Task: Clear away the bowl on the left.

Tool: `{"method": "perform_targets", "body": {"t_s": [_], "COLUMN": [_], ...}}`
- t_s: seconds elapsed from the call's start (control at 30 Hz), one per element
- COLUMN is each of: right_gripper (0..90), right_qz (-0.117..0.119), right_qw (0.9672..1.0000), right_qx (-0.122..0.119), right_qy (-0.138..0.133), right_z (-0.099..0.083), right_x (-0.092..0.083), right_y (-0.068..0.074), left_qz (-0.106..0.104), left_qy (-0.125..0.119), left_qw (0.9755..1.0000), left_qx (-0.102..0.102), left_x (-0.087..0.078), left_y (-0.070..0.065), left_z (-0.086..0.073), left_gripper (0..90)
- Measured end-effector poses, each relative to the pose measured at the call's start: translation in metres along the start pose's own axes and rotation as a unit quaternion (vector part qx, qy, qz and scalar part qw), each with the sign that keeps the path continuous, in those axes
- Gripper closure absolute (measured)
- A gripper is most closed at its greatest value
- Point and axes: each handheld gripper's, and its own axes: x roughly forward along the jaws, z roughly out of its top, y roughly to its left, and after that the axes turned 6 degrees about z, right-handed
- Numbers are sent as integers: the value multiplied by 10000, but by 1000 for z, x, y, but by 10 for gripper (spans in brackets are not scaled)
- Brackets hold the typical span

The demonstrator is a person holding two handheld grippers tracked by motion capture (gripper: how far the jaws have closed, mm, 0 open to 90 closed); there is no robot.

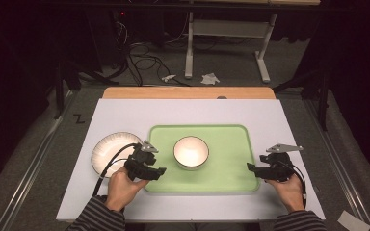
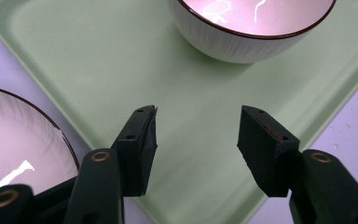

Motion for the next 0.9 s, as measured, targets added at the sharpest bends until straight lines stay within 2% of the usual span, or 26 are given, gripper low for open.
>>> {"method": "perform_targets", "body": {"t_s": [0.23, 0.7, 0.9], "right_gripper": [363, 362, 362], "right_qz": [-8, -17, -2], "right_qw": [10000, 10000, 10000], "right_qx": [-13, -22, -55], "right_qy": [10, 42, 70], "right_z": [0, 0, 0], "right_x": [1, 3, 4], "right_y": [1, 0, 1], "left_qz": [90, 229, 257], "left_qy": [19, 232, 266], "left_qw": [10000, 9995, 9993], "left_qx": [-5, 17, -40], "left_x": [5, 15, 19], "left_y": [3, 6, 6], "left_z": [0, -1, -2], "left_gripper": [466, 459, 456]}}
